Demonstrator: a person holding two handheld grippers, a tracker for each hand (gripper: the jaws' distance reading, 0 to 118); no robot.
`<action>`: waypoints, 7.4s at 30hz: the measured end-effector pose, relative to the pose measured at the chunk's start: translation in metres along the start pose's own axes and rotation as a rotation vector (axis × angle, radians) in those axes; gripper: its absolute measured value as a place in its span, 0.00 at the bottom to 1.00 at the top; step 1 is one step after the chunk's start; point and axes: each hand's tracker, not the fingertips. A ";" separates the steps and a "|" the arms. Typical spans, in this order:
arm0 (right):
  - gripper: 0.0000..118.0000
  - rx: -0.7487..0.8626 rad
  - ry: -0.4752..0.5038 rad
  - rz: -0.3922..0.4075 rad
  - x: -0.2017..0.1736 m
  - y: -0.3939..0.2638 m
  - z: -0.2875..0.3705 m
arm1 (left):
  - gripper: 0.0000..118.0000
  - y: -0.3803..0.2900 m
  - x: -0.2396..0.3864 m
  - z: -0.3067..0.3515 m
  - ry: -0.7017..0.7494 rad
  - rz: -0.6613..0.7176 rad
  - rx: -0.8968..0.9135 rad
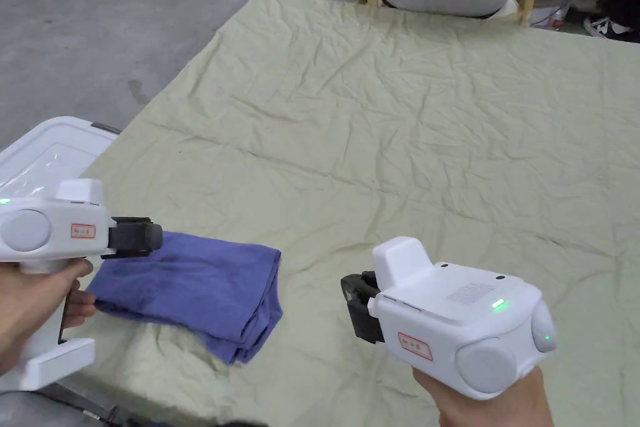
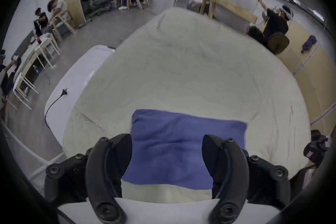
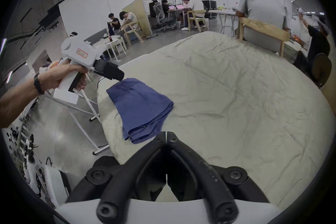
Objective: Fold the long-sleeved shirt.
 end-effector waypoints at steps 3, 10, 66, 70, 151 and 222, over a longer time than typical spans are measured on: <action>0.01 0.062 -0.076 -0.015 0.014 -0.010 0.042 | 0.69 -0.012 0.042 0.036 -0.072 0.031 0.093; 0.01 0.209 -0.272 -0.074 0.053 -0.042 0.147 | 0.41 -0.044 0.172 0.106 -0.165 -0.128 0.288; 1.00 0.578 -0.834 -0.210 0.199 0.029 0.369 | 1.00 0.068 0.428 0.216 -0.196 -0.255 0.739; 1.00 0.591 -0.812 -0.230 0.202 0.030 0.374 | 1.00 0.070 0.427 0.216 -0.209 -0.248 0.723; 1.00 0.557 -0.804 -0.251 0.196 0.020 0.372 | 1.00 0.062 0.414 0.212 -0.216 -0.241 0.692; 1.00 0.501 -0.764 -0.272 0.195 0.006 0.353 | 1.00 0.043 0.436 0.209 -0.084 -0.250 0.565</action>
